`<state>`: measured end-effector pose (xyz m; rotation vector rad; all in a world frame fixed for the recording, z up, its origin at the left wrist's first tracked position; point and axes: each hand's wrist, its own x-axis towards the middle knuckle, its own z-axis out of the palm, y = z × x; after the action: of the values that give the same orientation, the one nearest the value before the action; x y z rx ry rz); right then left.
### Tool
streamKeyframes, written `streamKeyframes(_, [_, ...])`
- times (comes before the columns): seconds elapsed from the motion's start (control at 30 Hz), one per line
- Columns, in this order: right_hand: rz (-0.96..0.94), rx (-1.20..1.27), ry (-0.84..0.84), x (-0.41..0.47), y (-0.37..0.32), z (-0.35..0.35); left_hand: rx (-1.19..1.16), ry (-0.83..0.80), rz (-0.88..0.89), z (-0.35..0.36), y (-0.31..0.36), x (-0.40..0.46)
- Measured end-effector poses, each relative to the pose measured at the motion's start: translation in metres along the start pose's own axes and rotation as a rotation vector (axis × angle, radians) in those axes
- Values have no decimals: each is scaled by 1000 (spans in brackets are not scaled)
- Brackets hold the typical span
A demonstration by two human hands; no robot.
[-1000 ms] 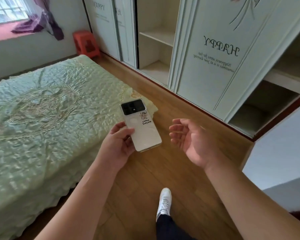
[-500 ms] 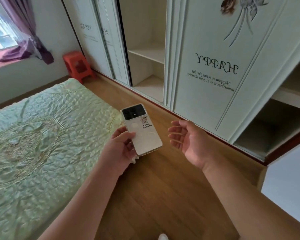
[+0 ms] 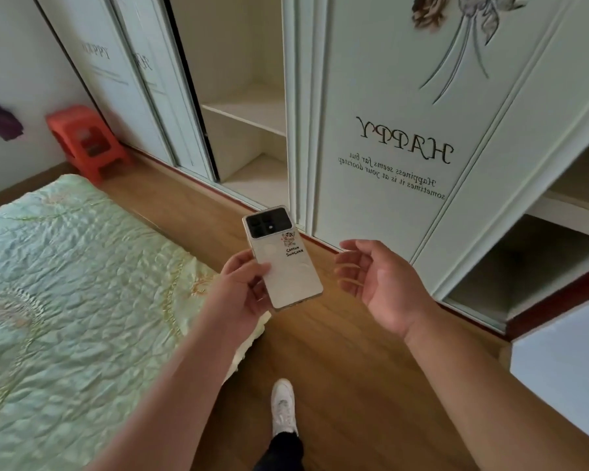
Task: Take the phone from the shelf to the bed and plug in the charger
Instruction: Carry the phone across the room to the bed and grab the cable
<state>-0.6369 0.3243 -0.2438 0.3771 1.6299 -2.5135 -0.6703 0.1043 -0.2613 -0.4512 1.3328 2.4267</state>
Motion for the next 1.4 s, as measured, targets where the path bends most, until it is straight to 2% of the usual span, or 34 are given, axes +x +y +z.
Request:
streamKeyframes(0.17, [42,-31,87,104,-17,4,7,-9,-58,7,31,112])
streamKeyframes(0.33, [19,-66,80,199,-61,27,-18,-25,-85,31,82,200])
streamKeyframes(0.53, [-23,-43,75,278,-93,36,14,-22,-62,58,129,276])
streamKeyframes(0.73, [-11,-9,76,353,-114,20,15,13,-53,83,147,344])
streamKeyframes(0.9, [28,27,30,436,-134,-3,-10,72,-56,112,155,411])
streamKeyframes(1.1, [84,-10,-110,545,-180,-13,-45,197,19,160,179,491])
streamKeyframes(1.4, [131,-49,-313,649,-214,27,-175,325,169,168,228,547])
